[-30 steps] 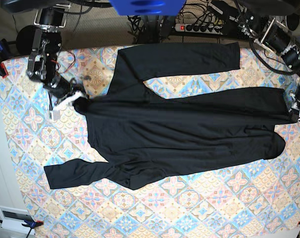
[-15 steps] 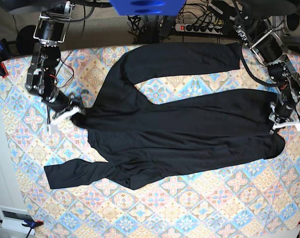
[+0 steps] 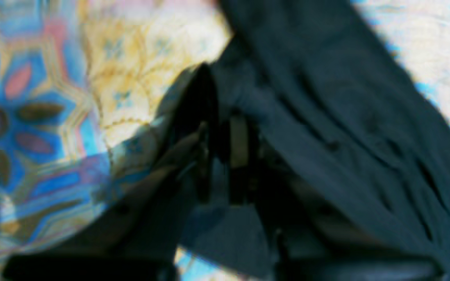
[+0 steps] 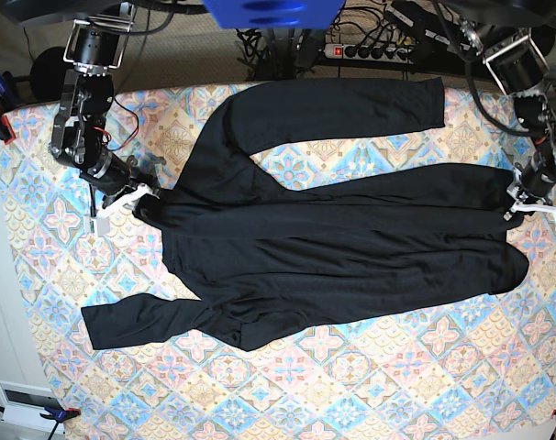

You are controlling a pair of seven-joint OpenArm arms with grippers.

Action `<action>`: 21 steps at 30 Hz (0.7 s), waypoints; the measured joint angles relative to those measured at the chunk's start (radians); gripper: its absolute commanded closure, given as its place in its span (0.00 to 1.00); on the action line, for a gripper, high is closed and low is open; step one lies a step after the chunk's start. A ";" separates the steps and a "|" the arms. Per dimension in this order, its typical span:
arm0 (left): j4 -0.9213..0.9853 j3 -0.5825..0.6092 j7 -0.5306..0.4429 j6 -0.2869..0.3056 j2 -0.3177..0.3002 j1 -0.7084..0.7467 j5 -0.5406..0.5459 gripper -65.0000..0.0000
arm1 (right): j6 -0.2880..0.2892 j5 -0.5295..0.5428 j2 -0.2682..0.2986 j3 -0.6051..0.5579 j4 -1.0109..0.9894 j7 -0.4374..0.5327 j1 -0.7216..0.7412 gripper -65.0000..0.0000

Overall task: Layout the t-shirt on the table in an organized manner, then fold the t-shirt properly
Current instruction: 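Lift the shoulder with the left gripper and fold it toward the hem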

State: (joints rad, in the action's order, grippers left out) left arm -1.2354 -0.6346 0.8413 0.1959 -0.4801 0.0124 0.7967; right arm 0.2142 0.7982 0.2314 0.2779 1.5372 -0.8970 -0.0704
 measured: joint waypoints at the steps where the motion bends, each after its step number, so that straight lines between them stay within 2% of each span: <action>1: -0.021 0.002 0.002 0.005 -0.018 0.035 0.023 0.84 | 0.002 0.007 0.002 0.000 0.002 0.000 -0.010 0.75; 5: -0.040 0.000 0.006 -0.011 -0.050 0.119 0.034 0.77 | -0.004 -0.008 0.000 0.000 -0.001 -0.022 -0.044 0.75; 11: -0.040 0.006 0.004 -0.005 -0.051 0.154 0.045 0.68 | -0.001 -0.001 0.001 0.001 0.001 -0.002 -0.030 0.75; 17: -0.040 0.008 0.008 -0.003 -0.009 0.148 0.045 0.61 | -0.002 -0.001 0.002 0.000 0.051 -0.008 -0.047 0.75; 21: -0.039 0.047 0.001 -0.008 -0.007 0.148 0.042 0.56 | -0.001 0.003 0.001 0.000 0.080 -0.005 -0.066 0.75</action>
State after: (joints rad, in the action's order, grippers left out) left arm -1.2739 -0.5873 0.8421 0.1883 -0.4873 0.1600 0.8387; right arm 0.2134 0.8009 0.2321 0.2775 1.6169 -0.9024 -0.1360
